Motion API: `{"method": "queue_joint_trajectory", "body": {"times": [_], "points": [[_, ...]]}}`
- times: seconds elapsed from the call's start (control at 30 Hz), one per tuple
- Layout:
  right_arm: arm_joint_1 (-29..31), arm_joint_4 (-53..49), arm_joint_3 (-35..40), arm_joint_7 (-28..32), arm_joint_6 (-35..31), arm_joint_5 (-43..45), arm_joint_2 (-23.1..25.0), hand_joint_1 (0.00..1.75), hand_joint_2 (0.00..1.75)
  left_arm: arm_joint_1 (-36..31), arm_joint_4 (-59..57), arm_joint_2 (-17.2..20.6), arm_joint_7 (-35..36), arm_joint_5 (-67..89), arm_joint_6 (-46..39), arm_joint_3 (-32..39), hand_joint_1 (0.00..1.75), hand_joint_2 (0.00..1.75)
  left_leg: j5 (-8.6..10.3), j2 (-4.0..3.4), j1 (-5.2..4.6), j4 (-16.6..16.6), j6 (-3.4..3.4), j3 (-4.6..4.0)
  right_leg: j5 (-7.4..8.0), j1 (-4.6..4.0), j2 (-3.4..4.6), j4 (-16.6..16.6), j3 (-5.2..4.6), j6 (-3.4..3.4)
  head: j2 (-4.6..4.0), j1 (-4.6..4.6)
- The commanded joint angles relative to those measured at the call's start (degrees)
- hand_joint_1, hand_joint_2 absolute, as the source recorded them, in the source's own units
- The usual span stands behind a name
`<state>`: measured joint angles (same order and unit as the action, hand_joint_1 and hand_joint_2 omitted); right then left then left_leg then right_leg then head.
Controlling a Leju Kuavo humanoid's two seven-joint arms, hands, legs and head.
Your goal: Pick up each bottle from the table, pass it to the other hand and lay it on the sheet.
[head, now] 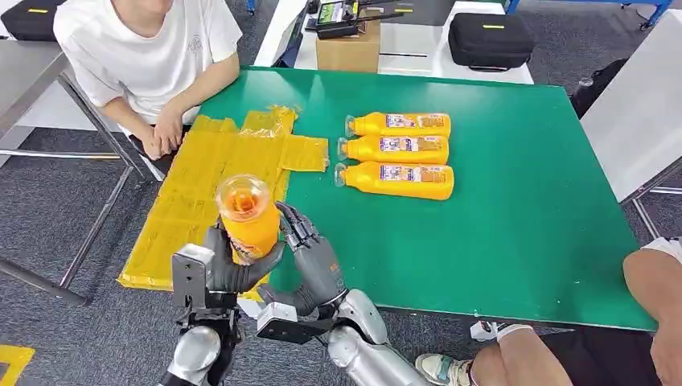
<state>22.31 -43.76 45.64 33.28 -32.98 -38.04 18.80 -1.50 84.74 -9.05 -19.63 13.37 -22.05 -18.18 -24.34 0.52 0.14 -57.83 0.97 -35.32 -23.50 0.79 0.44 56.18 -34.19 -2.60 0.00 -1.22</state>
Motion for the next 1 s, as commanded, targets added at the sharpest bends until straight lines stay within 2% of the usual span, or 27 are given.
{"method": "queue_joint_trajectory", "body": {"times": [0.03, 0.13, 0.3, 0.33, 0.43, 0.5, 0.57, 0.67, 0.73, 0.77, 0.93, 0.97, 1.0], "points": [[5.1, -1.4, 4.9, -3.9, 6.2, -3.8, -1.1, 0.0, 0.0, -12.3, -10.8, 4.2, 3.3, 15.7, -0.5, 10.1, 1.75, 1.75, 0.01, -0.02, 0.03, 0.0, -0.06, 0.09, -0.01, -0.04, -0.04, 0.0, 0.09, 0.08, 0.0, -0.02], [4.1, -4.9, 2.9, -4.3, 10.6, -0.7, -0.7, 0.0, 0.0, -12.7, -11.8, 3.5, 3.2, 14.4, 2.6, 12.7, 1.75, 1.75, 0.02, -0.04, 0.02, 0.0, -0.08, 0.13, -0.01, -0.02, -0.02, 0.0, 0.13, 0.09, 0.0, 0.0], [3.8, -6.8, 1.9, -3.0, 12.3, 1.5, -1.6, 0.0, 0.0, -13.1, -12.8, 4.4, 2.2, 19.6, 1.4, 10.3, 1.75, 1.75, 0.0, -0.05, 0.02, 0.0, -0.07, 0.17, -0.04, -0.03, -0.02, 0.0, 0.17, 0.08, 0.0, -0.02], [3.8, -7.6, 1.9, -2.5, 13.0, 1.6, -1.8, 0.0, 0.0, -13.5, -13.5, 5.8, 3.6, 25.7, 0.1, 8.5, 1.75, 1.75, 0.02, 0.02, 0.0, 0.1, -0.07, 0.17, -0.05, -0.01, -0.09, 0.0, 0.17, 0.07, 0.0, -0.04], [3.9, -10.7, 3.4, -4.3, 14.3, -1.7, -3.2, 0.0, 0.0, -16.1, -17.9, 9.2, 9.1, 37.9, 4.9, 4.5, 1.75, 1.75, 0.03, 0.2, 0.02, 0.0, -0.04, 0.17, -0.08, -0.02, -0.25, 0.0, 0.23, 0.08, -0.02, 0.0], [3.6, -13.1, 4.9, -5.6, 16.8, -3.6, -4.3, 0.0, 0.0, -19.1, -24.0, 9.9, 10.9, 41.7, 7.4, 4.1, 1.75, 1.75, 0.04, 0.07, 0.0, 0.1, -0.04, 0.18, -0.04, 0.0, -0.16, 0.0, 0.22, 0.07, 0.0, -0.02], [3.9, -14.7, 7.3, -7.1, 19.3, -6.2, -5.1, 0.0, 0.0, -22.4, -30.7, 9.5, 11.5, 42.7, 8.0, 5.8, 1.75, 1.75, 0.08, 0.19, 0.01, 0.1, -0.05, 0.19, -0.06, -0.02, -0.33, 0.0, 0.24, 0.09, 0.0, 0.02], [5.4, -15.9, 11.9, -9.5, 25.7, -7.5, -6.2, 0.0, 0.0, -26.0, -38.9, 8.6, 9.0, 38.5, 9.1, 10.9, 1.75, 1.75, 0.06, 0.12, -0.02, 0.0, -0.05, 0.15, -0.04, 0.02, -0.18, 0.0, 0.19, 0.09, 0.0, -0.04], [8.0, -12.9, 15.1, -9.5, 28.8, -6.9, -6.4, 0.0, 0.0, -29.0, -44.6, 6.6, 6.0, 29.6, 13.8, 16.5, 1.75, 1.75, 0.05, 0.04, 0.0, 0.0, -0.05, 0.15, -0.02, -0.01, -0.12, 0.0, 0.2, 0.1, 0.0, 0.05], [8.7, -11.7, 15.4, -8.9, 28.8, -6.5, -6.2, 0.0, 0.0, -29.9, -46.1, 6.6, 5.6, 29.4, 14.2, 16.4, 1.75, 1.75, 0.08, 0.0, 0.0, 0.0, 0.0, 0.12, 0.01, -0.01, -0.06, 0.0, 0.17, 0.07, 0.0, 0.0], [9.0, -11.3, 15.3, -8.7, 28.7, -6.3, -6.1, 0.0, 0.0, -30.2, -46.4, 6.4, 5.6, 29.3, 14.1, 16.4, 1.75, 1.75, 0.05, 0.1, 0.08, -0.1, -0.06, 0.13, -0.06, -0.08, -0.22, 0.1, 0.23, 0.09, -0.02, 0.02], [8.9, -11.2, 15.2, -8.6, 28.5, -6.0, -5.9, 0.0, 0.0, -30.2, -46.4, 6.8, 6.2, 31.6, 12.4, 14.9, 1.75, 1.75, 0.1, 0.12, 0.02, 0.0, -0.03, 0.07, -0.01, -0.02, -0.19, 0.1, 0.15, 0.05, 0.0, 0.0], [9.3, -11.4, 15.5, -8.5, 28.2, -6.0, -6.1, 0.0, 0.0, -31.0, -47.2, 8.2, 7.9, 38.6, 7.4, 10.6, 1.75, 1.75, 0.0, 0.05, 0.05, -0.1, -0.06, 0.19, -0.09, -0.06, -0.14, 0.1, 0.27, 0.1, 0.0, 0.02]]}}
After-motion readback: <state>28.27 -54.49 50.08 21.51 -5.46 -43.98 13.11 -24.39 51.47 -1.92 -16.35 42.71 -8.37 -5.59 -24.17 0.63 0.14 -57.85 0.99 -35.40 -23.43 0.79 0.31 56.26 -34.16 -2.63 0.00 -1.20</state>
